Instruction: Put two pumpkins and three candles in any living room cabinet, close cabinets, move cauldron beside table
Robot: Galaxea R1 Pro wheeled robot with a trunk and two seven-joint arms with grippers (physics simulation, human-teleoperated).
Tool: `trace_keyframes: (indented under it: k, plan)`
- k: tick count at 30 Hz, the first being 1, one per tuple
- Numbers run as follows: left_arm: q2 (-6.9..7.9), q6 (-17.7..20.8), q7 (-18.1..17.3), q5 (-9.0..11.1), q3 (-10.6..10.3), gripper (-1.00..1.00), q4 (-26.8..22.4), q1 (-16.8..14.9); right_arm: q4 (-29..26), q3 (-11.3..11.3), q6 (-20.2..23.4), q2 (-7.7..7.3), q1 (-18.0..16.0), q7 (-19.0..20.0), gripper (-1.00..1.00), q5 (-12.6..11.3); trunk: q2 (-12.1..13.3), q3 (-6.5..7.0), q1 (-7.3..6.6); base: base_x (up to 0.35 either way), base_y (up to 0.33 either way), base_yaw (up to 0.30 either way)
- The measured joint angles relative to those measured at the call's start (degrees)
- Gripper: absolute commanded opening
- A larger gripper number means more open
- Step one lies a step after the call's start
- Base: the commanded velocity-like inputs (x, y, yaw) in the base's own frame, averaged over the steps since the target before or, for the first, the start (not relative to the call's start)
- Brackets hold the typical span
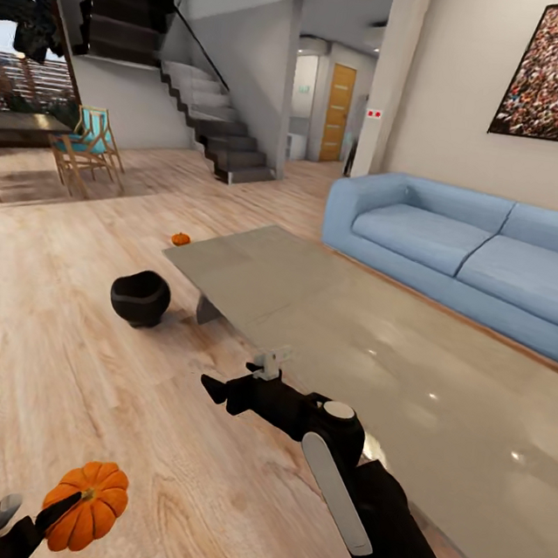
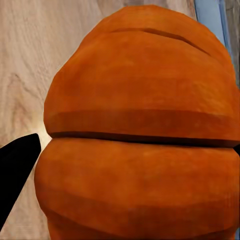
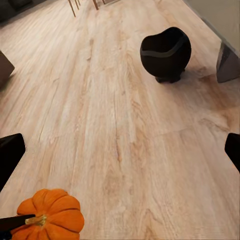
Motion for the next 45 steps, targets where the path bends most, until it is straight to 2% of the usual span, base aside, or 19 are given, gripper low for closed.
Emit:
trace_keyframes:
  k: [7, 19, 36, 41, 45]
  plan:
    - [0.49, 0.2, -0.6, 4.4, -0.1, -1.0, 0.1, -0.1, 0.0, -0.1, -0.1, -0.14, 0.0, 0.1, 1.0, 0.0, 0.0, 0.0, 0.0, 0.133, 0.305, 0.292]
    - [0.3, 0.1, 0.1, 4.6, -0.6, -1.0, 0.2, -0.1, 0.0, -0.4, -0.6, -0.24, 0.5, 0.1, 1.0, 0.0, 0.0, 0.0, 0.0, 0.125, 0.308, 0.276]
    - [0.43, -0.1, 0.1, 4.5, -0.6, -1.0, 1.1, -0.4, 0.0, -1.1, -1.3, -0.23, 0.6, 0.1, 1.0, 0.0, 0.0, 0.0, 0.0, 0.179, 0.273, 0.021]
    - [0.29, -0.3, 0.1, 4.6, -0.5, -1.0, 1.1, -0.4, 0.0, -3.1, -1.8, -0.25, 0.6, 0.2, 1.0, -0.3, 0.0, 0.0, 0.0, 0.278, 0.194, 0.0]
    - [0.5, -0.2, 0.1, 4.8, -0.5, -1.0, 1.1, -0.4, 0.0, -3.8, -1.8, -0.26, 0.6, 0.2, 1.0, -0.3, 0.0, 0.0, 0.0, 0.285, 0.186, 0.0]
